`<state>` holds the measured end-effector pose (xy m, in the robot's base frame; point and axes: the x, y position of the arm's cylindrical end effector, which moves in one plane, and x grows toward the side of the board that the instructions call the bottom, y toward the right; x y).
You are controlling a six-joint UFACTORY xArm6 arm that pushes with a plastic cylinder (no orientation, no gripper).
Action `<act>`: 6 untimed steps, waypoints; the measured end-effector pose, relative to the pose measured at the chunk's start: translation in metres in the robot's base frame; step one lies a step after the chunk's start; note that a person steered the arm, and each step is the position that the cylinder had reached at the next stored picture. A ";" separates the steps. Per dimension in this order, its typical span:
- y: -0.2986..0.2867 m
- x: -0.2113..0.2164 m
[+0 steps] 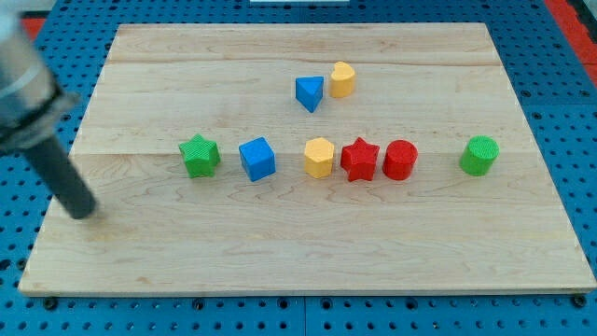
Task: Point your arm to the yellow heart
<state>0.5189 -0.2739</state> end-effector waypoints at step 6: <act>0.217 -0.125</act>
